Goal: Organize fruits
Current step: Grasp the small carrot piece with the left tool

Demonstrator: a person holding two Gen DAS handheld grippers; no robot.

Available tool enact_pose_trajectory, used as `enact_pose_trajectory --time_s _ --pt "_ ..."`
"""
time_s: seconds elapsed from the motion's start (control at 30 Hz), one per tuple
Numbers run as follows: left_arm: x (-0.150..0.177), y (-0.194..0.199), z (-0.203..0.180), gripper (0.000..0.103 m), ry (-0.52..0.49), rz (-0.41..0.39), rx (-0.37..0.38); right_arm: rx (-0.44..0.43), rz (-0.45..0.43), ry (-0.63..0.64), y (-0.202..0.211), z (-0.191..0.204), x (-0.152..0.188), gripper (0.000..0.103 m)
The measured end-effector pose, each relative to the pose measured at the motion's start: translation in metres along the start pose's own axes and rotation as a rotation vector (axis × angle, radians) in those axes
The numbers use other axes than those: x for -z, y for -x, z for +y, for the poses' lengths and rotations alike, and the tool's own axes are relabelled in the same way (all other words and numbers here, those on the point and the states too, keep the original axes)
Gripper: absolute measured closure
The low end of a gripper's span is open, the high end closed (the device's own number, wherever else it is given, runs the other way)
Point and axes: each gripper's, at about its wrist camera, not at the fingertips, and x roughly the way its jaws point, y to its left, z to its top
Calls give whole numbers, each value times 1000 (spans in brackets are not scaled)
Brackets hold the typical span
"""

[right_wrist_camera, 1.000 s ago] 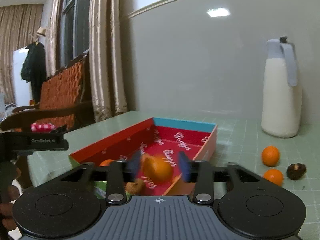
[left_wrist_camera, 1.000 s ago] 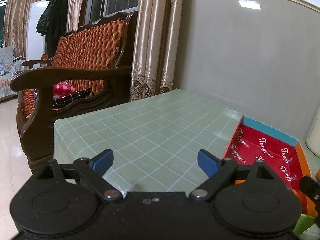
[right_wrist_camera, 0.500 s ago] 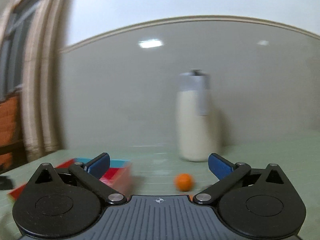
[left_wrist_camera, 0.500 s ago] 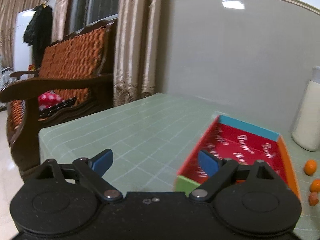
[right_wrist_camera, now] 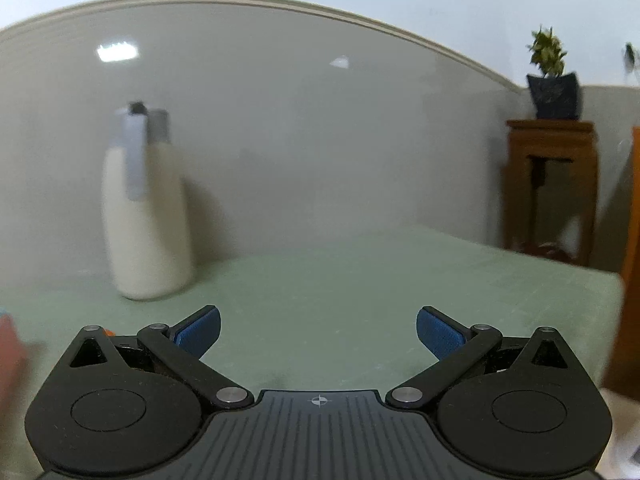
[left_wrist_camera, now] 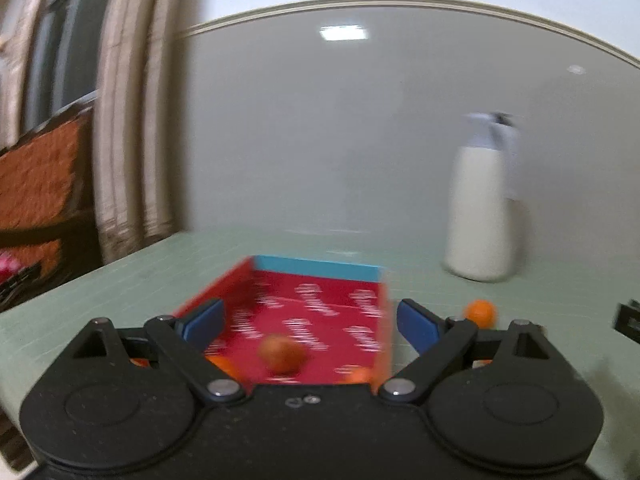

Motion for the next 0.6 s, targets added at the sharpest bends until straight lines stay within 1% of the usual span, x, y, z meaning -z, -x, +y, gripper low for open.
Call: enact_pose_trajectory --time_s 0.13,0.2,0.27,0.37,0.4,0.47,0.6 --pt "7 -3 -32 18 -48 17 103 111 -43 36 -2 -13 6 0" --pt "13 -6 -48 20 -64 35 145 135 -53 41 -5 -24 7 0" --pt "17 -13 -60 24 -77 64 180 138 -48 40 -10 -32 8 0" --pt "23 -24 -78 37 -114 111 218 121 -25 30 -13 -47 8 0" --pt "25 -30 -81 39 -120 130 231 115 -18 28 -14 -49 8 0" --pt "27 -37 -84 39 -125 156 243 105 -14 21 -20 -52 5 0" --pt "32 -49 -93 52 -127 200 255 65 -11 3 -20 -58 1 0"
